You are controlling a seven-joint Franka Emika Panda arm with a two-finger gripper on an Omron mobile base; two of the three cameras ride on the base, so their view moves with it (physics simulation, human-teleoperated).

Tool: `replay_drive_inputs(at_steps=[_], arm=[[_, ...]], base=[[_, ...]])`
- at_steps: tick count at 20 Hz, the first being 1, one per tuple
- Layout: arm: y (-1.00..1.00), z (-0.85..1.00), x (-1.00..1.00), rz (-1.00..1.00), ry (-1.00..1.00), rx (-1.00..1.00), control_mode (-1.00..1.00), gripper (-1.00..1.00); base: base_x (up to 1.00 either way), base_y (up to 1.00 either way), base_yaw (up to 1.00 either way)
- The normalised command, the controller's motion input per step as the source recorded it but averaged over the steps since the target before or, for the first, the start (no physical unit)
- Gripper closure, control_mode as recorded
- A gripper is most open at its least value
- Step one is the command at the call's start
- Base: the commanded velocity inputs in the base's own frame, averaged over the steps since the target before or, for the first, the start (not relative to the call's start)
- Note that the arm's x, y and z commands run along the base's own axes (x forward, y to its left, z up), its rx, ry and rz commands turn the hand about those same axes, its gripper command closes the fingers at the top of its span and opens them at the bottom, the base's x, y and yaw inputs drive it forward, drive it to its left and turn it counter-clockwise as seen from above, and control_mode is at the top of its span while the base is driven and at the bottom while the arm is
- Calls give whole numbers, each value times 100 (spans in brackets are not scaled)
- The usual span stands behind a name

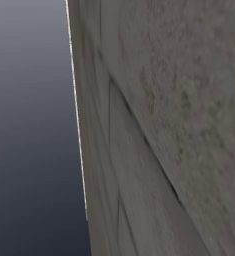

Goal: Pick the cup of tea, navigate to the dining table, and place it on the saucer.

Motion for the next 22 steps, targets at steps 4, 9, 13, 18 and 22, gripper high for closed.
replay_drive_inputs(at_steps=[4,9,13,18,22], arm=[[0,0,-4,0,5,-1,-100,100],[0,0,0,0,0,0,100,100],[0,0,0,0,0,0,100,100],[0,0,0,0,0,0,100,100],[0,0,0,0,0,0,100,100]], base=[[0,0,0],[-26,0,0],[-95,-13,-4],[-63,-24,-35],[0,1,-68]])
